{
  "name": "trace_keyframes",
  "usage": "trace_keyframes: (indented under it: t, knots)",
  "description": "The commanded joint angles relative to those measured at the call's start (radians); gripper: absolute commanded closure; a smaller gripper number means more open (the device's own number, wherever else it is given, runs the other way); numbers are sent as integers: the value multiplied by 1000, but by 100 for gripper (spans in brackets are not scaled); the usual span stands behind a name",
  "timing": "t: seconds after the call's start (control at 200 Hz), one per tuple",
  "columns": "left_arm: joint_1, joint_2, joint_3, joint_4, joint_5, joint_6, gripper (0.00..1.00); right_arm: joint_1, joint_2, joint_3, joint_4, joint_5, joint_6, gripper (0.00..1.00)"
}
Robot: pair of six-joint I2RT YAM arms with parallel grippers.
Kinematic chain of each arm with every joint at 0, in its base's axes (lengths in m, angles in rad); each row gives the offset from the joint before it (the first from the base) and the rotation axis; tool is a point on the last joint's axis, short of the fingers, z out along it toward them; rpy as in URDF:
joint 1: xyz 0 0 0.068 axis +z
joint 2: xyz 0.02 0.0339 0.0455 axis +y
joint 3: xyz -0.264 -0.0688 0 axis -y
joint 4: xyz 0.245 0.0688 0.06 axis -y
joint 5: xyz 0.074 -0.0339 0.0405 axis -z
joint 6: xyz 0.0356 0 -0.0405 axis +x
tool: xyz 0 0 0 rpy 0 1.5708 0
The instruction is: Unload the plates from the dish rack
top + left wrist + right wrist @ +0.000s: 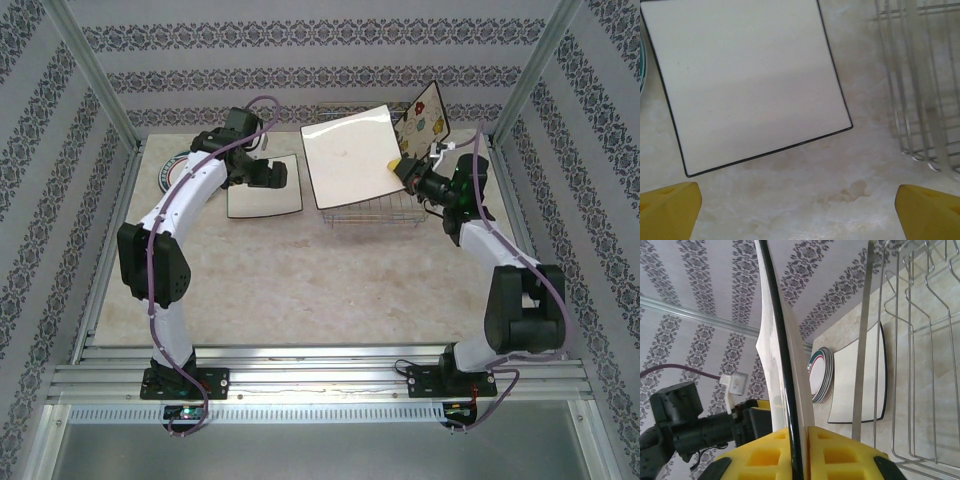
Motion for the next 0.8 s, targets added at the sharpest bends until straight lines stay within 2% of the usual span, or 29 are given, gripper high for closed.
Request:
trace_keyframes:
  t: [0.0,0.08,0.165,0.36,0.435,0.57,0.684,0.794]
  knots:
    - [-1,9,46,32,75,39,1,-6,9,9,279,-40,95,100]
    - [3,-7,23,71,127,46,1,-6,15,7,269,-35,85,100]
    - [18,-43,-36,163,235,29,1,-6,28,12,263,-45,86,100]
    - [37,-110,-236,547,549,-96,1,3,73,58,261,-78,100,100]
    - [38,-97,-272,667,631,-164,0,11,80,70,257,-73,99,100]
    - [32,-71,-314,824,701,-260,0,22,87,80,260,-68,96,100]
    - [21,-35,-309,851,709,-291,0,36,89,88,264,-64,94,100]
    - [13,0,-303,870,719,-320,6,48,97,102,263,-63,94,100]
